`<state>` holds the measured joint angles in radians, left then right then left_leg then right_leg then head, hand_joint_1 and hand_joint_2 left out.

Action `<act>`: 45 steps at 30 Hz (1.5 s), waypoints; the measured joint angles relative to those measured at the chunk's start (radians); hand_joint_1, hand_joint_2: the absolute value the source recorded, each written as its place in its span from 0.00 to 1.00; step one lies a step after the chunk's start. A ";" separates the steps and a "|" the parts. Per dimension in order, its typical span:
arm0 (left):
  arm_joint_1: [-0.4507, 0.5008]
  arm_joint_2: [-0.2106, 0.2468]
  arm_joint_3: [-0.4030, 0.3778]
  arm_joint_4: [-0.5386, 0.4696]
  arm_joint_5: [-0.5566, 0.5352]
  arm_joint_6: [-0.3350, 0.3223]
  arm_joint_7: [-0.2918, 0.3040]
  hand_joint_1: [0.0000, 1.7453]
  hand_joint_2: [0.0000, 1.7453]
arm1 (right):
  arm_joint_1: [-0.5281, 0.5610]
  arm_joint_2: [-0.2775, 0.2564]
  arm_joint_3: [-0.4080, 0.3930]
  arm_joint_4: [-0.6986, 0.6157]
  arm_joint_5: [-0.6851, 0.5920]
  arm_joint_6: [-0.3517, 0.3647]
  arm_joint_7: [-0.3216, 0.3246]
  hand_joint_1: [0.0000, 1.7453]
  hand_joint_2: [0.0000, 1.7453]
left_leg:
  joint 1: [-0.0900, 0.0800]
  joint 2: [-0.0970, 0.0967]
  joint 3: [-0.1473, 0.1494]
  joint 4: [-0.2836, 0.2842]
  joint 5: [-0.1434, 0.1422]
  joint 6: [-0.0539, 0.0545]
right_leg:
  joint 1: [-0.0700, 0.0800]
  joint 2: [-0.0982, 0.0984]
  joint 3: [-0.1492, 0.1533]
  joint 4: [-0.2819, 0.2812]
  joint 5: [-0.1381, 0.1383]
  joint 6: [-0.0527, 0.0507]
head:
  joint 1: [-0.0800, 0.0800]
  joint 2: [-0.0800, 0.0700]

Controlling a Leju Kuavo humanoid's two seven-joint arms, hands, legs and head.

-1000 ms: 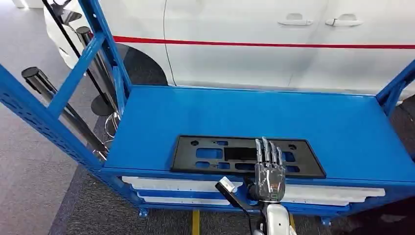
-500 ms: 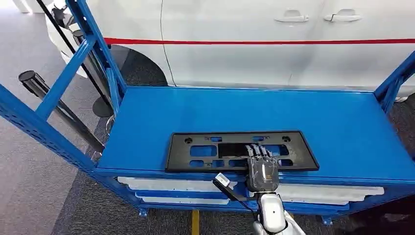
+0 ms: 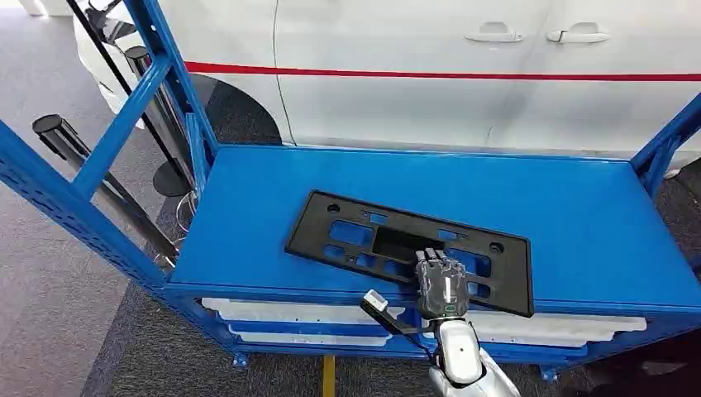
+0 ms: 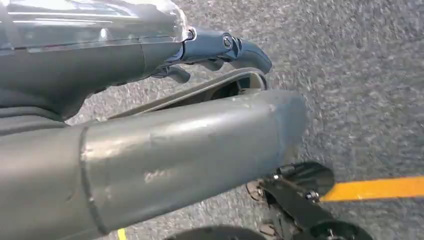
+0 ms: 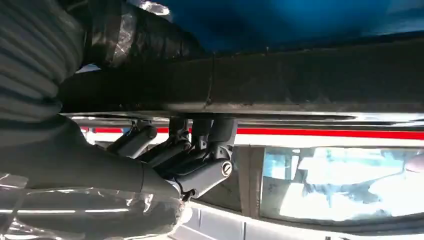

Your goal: Take the parts from the cabinet and place them on the table.

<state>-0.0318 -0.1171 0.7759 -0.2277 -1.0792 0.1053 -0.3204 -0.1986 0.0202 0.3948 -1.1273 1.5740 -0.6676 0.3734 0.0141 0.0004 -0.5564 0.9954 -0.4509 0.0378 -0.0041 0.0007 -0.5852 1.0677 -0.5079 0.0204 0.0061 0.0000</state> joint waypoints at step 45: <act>0.008 -0.047 0.178 0.000 -0.001 0.024 -0.043 0.00 1.00 | 0.374 0.022 0.144 -0.889 -1.526 0.413 -0.895 1.00 1.00 | 0.003 -0.005 -0.004 0.052 -0.064 -0.044 | -0.012 -0.004 0.005 -0.042 0.043 -0.032 | 0.000 0.000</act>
<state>-0.0236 -0.1640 0.9537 -0.2277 -1.0800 0.1297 -0.3632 0.1758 0.0423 0.5390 -2.0164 0.0485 -0.2547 -0.5219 0.0167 -0.0047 -0.5608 1.0471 -0.5152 -0.0065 -0.0161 -0.0030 -0.5798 1.0261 -0.4645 -0.0120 0.0061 -0.0004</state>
